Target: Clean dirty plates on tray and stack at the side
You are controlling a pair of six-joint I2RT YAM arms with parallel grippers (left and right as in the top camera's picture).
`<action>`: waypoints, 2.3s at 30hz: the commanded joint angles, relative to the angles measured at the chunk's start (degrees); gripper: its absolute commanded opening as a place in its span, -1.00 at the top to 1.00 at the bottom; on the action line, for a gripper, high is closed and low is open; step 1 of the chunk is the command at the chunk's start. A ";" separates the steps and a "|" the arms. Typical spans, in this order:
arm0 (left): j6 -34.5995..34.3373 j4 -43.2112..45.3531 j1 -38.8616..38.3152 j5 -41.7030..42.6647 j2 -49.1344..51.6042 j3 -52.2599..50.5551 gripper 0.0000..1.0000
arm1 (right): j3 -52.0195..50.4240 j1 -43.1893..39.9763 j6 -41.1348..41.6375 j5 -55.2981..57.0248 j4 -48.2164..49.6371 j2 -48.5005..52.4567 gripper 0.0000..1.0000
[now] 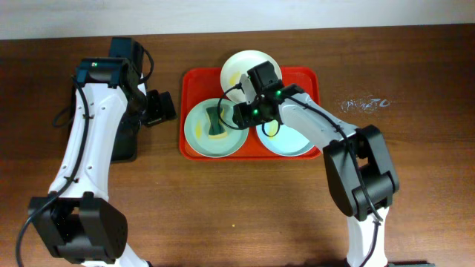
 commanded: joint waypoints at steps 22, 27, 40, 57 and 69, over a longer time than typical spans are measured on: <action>1.99 17.90 -7.96 10.49 0.33 -10.03 0.28 | -0.31 0.61 -0.79 0.24 0.52 4.20 0.92; -4.76 34.27 -8.94 10.51 0.76 -19.91 0.27 | -0.31 0.61 -0.79 0.22 0.50 4.20 0.91; -5.11 46.82 -13.53 9.97 13.70 -21.11 0.32 | -0.31 0.61 -0.81 0.24 0.48 4.20 0.91; -5.11 39.87 -13.42 -9.07 7.02 -17.44 1.00 | -0.31 0.61 -0.81 0.26 0.48 4.20 0.84; -5.92 35.39 -11.80 -18.91 17.25 -17.29 1.00 | -0.31 0.61 -0.81 0.31 0.52 4.20 0.83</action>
